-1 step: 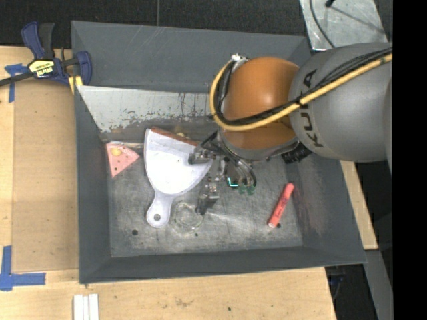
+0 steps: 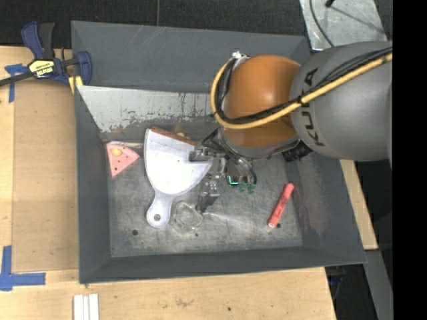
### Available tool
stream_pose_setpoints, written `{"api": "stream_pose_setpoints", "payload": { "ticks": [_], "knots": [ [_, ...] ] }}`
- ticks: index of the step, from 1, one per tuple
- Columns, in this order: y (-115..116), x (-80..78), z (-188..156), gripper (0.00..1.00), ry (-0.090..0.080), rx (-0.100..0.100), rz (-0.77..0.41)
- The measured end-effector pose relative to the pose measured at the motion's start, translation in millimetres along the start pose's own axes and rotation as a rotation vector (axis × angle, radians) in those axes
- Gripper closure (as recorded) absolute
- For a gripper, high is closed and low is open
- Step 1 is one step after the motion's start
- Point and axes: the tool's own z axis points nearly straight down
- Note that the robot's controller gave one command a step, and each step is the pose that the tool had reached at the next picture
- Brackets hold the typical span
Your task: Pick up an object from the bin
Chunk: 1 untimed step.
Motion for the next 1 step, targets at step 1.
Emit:
{"api": "stream_pose_setpoints", "payload": {
  "ticks": [1],
  "knots": [
    [-0.4,-18.3,40.6,0.00,-0.009,-0.001,-0.008]
  ]
}}
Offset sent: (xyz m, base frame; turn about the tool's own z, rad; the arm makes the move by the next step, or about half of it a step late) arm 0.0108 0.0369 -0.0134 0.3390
